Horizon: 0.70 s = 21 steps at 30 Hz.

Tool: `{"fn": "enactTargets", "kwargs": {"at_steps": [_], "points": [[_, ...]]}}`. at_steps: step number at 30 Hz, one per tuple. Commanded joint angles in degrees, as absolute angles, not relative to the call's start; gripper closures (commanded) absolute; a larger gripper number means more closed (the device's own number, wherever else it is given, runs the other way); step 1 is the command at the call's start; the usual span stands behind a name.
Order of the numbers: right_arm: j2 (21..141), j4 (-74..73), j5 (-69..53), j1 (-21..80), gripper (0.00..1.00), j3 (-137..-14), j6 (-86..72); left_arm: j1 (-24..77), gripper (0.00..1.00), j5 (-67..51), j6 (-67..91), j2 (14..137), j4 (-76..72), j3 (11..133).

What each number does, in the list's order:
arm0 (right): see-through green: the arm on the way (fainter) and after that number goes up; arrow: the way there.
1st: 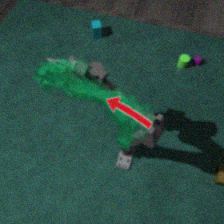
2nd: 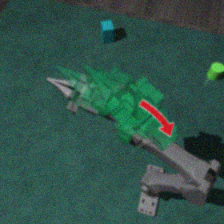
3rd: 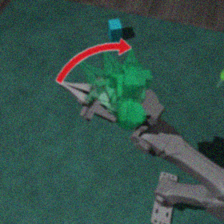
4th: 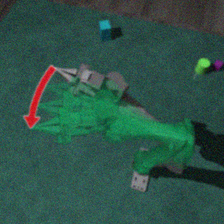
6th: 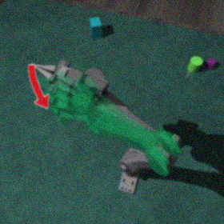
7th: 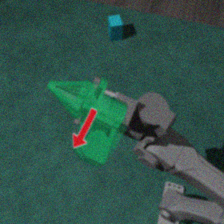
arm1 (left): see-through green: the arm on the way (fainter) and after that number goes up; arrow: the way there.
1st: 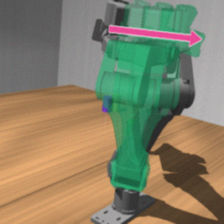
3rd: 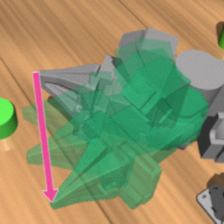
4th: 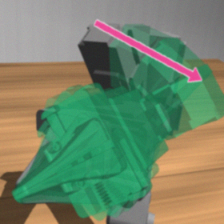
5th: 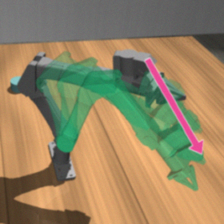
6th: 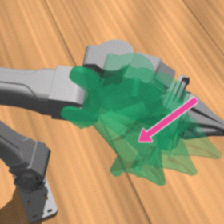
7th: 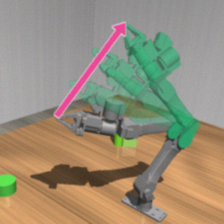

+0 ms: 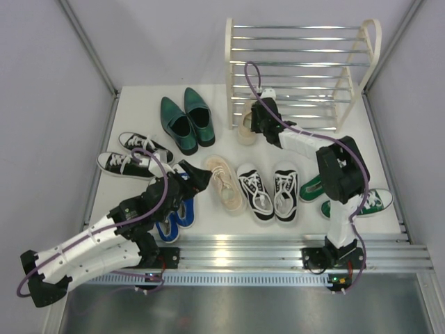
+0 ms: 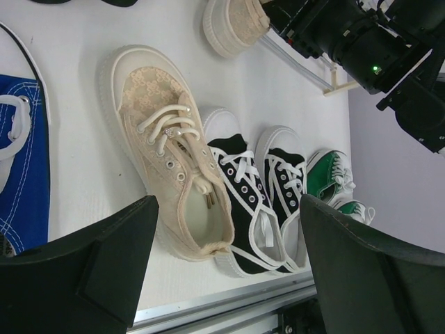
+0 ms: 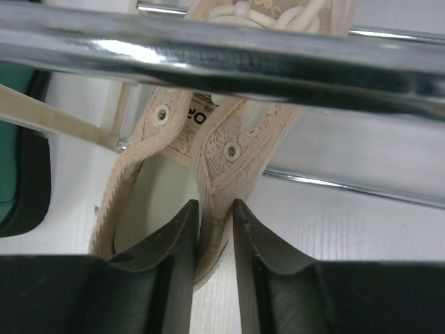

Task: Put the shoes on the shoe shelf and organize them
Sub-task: Place the shoe at the shoe shelf.

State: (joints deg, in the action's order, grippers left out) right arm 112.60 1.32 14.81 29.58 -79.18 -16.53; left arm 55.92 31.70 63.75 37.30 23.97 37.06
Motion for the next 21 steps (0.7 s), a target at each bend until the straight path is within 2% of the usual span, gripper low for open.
{"fn": "enactTargets", "kwargs": {"at_steps": [1, 2, 10, 21], "points": [[114.1, 3.7, 13.6, 28.7, 0.74, -80.6, -16.3, 55.9, 0.12, 31.8, 63.3, 37.5, 21.4, 39.5], [114.3, 4.0, 13.3, 28.6, 0.79, -80.6, -15.9, 55.8, 0.12, 31.9, 63.3, 37.5, 21.4, 39.5], [112.9, 9.8, 12.0, 27.8, 1.0, -79.3, -10.6, 55.8, 0.12, 31.8, 62.8, 37.8, 21.4, 39.7], [113.8, 12.5, 11.2, 26.5, 1.0, -83.0, -9.3, 55.8, 0.11, 30.9, 62.1, 38.6, 19.7, 39.5]]}}
